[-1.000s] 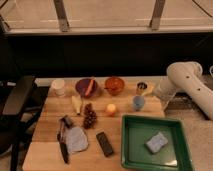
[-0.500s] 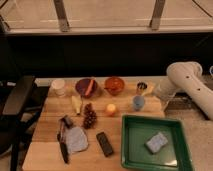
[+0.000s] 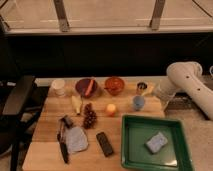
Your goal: Place sponge in plastic cup
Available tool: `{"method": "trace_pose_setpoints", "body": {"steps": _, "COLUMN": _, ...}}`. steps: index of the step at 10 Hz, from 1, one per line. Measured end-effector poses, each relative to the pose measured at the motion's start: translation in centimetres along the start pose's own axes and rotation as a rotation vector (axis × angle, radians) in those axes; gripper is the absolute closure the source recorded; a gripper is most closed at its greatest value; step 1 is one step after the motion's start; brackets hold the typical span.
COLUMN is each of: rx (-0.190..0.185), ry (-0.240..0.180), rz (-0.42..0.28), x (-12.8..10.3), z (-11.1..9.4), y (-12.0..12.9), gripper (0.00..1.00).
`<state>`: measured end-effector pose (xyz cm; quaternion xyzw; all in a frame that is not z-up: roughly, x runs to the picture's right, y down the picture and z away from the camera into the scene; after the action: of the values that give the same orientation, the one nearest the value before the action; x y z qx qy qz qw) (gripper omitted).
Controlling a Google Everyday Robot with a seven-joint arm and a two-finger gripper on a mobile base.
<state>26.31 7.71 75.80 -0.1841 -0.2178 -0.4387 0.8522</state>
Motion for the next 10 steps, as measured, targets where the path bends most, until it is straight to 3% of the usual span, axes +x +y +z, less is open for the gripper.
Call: {"method": "trace_pose_setpoints", "body": {"steps": 10, "rx": -0.013, "ry": 0.007, "rz": -0.002, "x": -0.05, "z": -0.09, "y": 0.09, "gripper": 0.27}}
